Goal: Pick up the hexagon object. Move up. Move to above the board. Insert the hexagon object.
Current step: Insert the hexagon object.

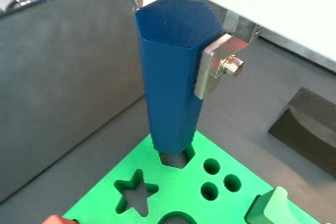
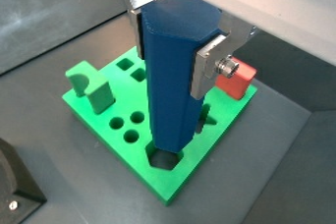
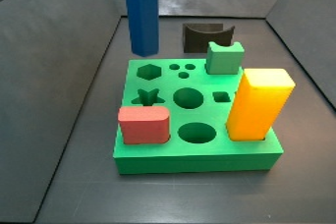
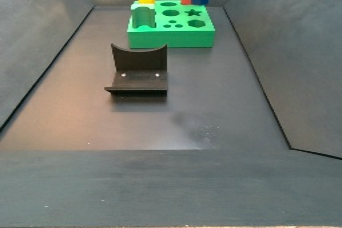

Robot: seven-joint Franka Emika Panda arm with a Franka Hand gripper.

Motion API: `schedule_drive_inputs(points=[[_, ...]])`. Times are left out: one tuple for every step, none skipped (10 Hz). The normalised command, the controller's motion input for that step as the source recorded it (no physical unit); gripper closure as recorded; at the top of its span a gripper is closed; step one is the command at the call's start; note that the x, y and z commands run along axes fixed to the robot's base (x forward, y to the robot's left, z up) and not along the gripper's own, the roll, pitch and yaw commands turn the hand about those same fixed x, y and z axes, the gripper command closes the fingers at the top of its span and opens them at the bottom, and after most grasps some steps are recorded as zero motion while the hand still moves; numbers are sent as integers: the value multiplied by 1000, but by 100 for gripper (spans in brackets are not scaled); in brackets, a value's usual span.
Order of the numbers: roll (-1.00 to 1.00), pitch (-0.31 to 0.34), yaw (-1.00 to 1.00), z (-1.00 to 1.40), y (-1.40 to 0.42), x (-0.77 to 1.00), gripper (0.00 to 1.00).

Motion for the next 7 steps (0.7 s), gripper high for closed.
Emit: schedule_drive_inputs(points=[[0,-90,40,-449,151,20,100],[0,-51,37,-346,54,89,100],[0,-24,37,-334,34,146,100],[0,0,40,-334,66,163,100],[6,0,69,-360,123,131,100],[10,0,103,-360,149,106,100],[10,0,106,-374,117,137,100]])
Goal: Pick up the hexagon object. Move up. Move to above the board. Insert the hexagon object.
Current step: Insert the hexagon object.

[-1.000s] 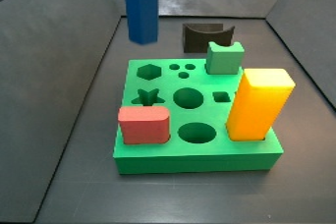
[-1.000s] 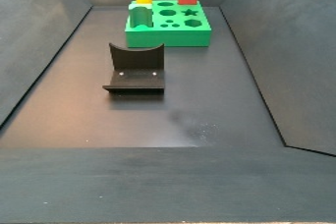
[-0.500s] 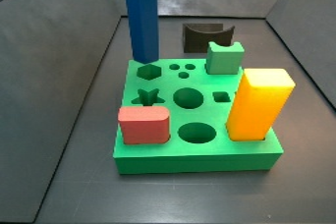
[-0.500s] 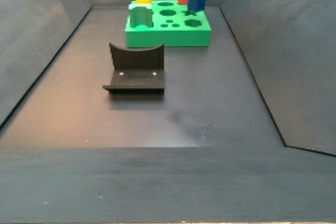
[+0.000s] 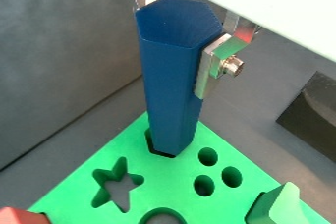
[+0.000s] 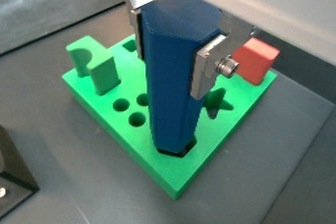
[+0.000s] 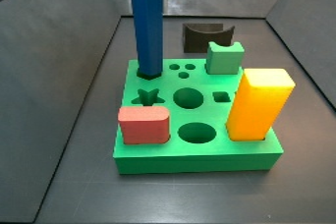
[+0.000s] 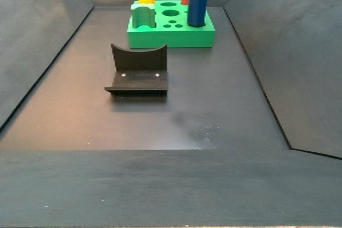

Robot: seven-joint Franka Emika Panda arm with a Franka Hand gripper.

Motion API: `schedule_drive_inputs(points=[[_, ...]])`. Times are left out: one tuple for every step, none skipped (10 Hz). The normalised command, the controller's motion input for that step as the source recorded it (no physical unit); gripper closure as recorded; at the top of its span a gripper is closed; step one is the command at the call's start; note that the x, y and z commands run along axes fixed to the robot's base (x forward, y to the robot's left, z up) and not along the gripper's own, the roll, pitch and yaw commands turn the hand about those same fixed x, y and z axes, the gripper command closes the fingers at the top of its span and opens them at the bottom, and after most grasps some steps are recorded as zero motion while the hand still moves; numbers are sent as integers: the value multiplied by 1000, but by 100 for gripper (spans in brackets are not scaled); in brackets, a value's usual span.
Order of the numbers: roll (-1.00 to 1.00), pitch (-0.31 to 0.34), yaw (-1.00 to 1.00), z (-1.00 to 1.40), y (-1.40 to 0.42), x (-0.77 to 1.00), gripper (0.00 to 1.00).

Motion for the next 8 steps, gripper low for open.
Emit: schedule_drive_inputs(points=[[19,-7,103,-451,69,151,100],[50,-47,123,-394,0,80,100],[61,-80,106,-454,-94,0,100],[87,-89,140,-417,-149,-100,100],[60,-119,189,-386,-140,-157,100],[51,-134,223,-371,-137,-160,100],[56,-139,234,-371,-140,-163,100],[117,-124,286,-497,-34,-140,100]])
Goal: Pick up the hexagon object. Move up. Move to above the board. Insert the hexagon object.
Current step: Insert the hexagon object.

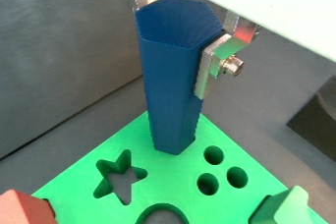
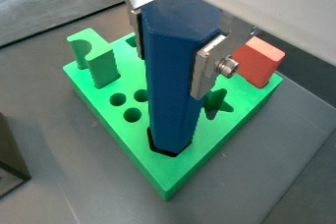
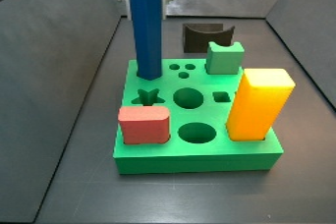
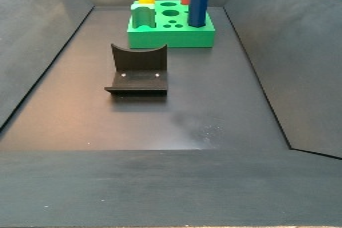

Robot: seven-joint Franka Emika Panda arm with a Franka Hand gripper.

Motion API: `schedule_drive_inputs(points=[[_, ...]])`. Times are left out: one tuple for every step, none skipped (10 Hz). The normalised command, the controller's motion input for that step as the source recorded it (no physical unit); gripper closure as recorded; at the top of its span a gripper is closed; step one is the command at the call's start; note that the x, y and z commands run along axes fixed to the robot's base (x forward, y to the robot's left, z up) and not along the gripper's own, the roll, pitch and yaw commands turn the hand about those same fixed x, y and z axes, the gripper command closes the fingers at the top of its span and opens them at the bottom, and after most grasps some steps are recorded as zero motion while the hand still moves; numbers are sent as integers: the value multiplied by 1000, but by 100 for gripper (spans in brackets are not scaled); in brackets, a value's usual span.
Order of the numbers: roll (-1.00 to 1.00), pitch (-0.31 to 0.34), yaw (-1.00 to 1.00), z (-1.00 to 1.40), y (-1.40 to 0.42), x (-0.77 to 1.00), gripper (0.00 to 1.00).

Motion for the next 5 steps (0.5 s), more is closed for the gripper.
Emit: schedule_drive_inputs(points=[[159,-84,351,-594,17,-46,100],[169,-60,380,-634,123,0,100],[164,-33,320,-603,194,14,100],[159,0,171,-497,129,91,100],[130,19,0,-451,49,191,100]])
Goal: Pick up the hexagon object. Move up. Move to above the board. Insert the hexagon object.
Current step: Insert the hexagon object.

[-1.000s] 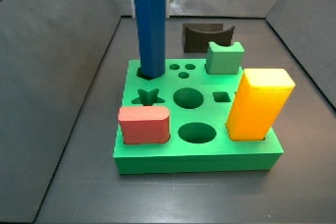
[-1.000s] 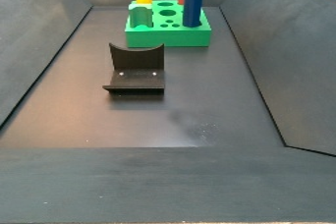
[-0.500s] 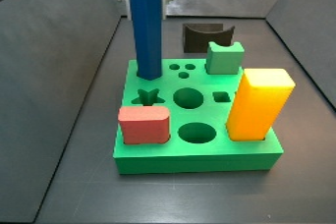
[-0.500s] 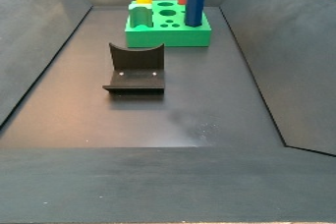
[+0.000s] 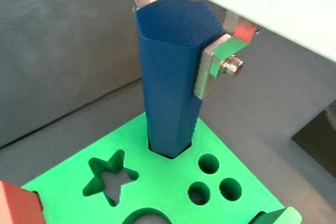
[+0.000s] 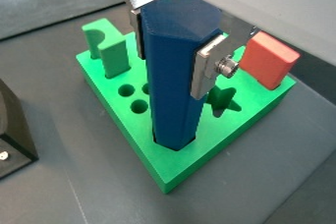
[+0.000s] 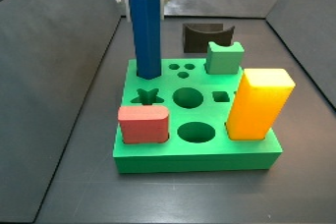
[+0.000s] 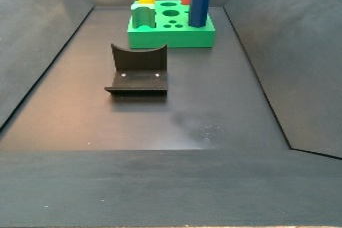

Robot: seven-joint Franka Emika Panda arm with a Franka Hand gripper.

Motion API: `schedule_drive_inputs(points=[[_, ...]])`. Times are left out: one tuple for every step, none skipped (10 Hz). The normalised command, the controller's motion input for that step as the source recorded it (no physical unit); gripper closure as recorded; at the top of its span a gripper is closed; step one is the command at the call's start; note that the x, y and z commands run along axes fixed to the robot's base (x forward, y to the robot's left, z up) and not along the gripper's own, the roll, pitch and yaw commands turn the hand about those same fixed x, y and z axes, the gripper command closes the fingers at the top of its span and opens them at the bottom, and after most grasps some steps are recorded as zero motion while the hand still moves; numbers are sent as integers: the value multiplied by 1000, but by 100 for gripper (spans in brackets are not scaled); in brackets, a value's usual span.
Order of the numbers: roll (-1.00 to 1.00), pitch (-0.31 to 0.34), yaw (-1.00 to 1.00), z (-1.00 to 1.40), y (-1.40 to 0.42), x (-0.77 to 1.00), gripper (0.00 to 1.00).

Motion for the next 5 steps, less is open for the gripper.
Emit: schedule_drive_inputs(points=[[163,0,0,-474,0,237,100],[210,-20,-14,-649,0,149,100],[254,-97,-11,-777,-57,11,100],[257,-99,0,-786,-74,0,100],[247,-106,0,-794,-54,0,100]])
